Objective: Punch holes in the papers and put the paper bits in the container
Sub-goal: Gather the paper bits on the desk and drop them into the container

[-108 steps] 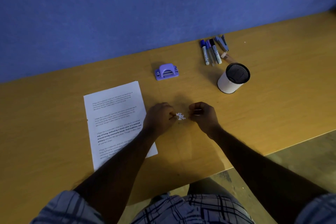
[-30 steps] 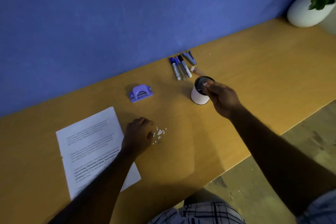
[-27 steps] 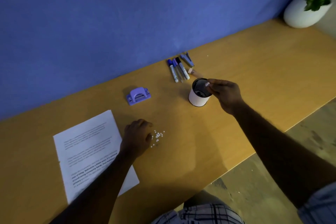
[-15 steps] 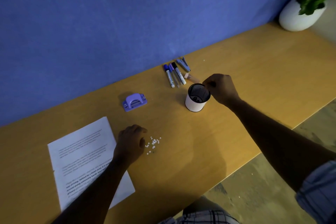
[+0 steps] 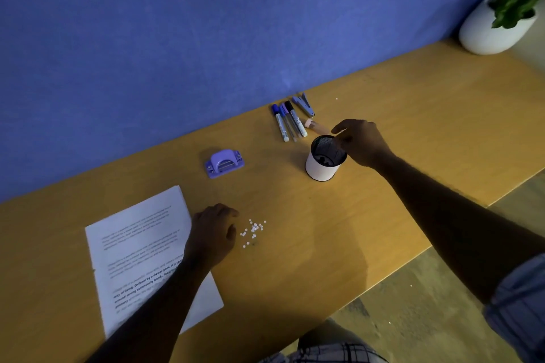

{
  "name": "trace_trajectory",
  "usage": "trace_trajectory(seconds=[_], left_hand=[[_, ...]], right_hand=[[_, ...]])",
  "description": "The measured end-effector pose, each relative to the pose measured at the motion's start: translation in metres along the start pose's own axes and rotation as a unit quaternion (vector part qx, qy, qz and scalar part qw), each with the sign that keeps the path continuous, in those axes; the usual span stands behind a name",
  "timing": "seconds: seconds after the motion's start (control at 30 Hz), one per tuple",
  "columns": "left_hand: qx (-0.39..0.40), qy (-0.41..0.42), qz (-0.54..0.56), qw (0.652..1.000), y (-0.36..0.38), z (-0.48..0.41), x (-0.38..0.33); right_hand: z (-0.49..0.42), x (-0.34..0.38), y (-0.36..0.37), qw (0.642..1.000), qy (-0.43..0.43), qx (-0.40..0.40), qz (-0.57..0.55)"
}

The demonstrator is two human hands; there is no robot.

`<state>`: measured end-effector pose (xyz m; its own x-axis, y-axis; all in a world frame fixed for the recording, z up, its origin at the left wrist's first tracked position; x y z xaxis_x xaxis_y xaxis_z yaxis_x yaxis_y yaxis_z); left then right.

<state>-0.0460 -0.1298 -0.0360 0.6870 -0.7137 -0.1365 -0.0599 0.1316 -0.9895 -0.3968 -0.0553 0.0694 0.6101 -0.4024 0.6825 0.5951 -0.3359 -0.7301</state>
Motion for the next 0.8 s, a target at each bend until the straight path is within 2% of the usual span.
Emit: trace_trajectory(seconds=[0.07, 0.23, 0.5, 0.6, 0.7, 0.8], left_hand=[[0.0, 0.0, -0.002, 1.0, 0.0, 0.001, 0.0], [0.005, -0.002, -0.003, 1.0, 0.002, 0.004, 0.001], [0.005, 0.001, -0.001, 1.0, 0.004, 0.017, 0.002], [0.013, 0.01, -0.014, 1.0, 0.008, 0.025, -0.003], [0.038, 0.004, -0.029, 0.999, 0.015, 0.034, -0.003], [0.075, -0.006, -0.044, 0.996, 0.023, 0.041, 0.0]], right_hand=[[0.001, 0.0, 0.0, 1.0, 0.005, 0.004, -0.009], [0.006, 0.006, -0.008, 0.999, -0.012, -0.047, 0.004], [0.045, 0.039, 0.013, 0.987, -0.137, -0.078, -0.042], [0.069, 0.047, 0.054, 0.984, -0.17, -0.026, -0.054], [0.092, 0.038, 0.106, 0.99, -0.124, 0.044, -0.053], [0.114, 0.024, 0.162, 0.984, -0.078, 0.159, 0.004]])
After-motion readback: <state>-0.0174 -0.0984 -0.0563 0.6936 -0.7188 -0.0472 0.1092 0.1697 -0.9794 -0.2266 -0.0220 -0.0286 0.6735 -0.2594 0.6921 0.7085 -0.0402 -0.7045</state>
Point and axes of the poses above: each hand's wrist, its own z-axis away from the middle knuckle, its own y-axis out of the palm, x = y × z, the point moved 6 cm from there along -z, towards the middle knuckle, and after that the axes turned 11 degrees about -z, right-handed, at the moved point
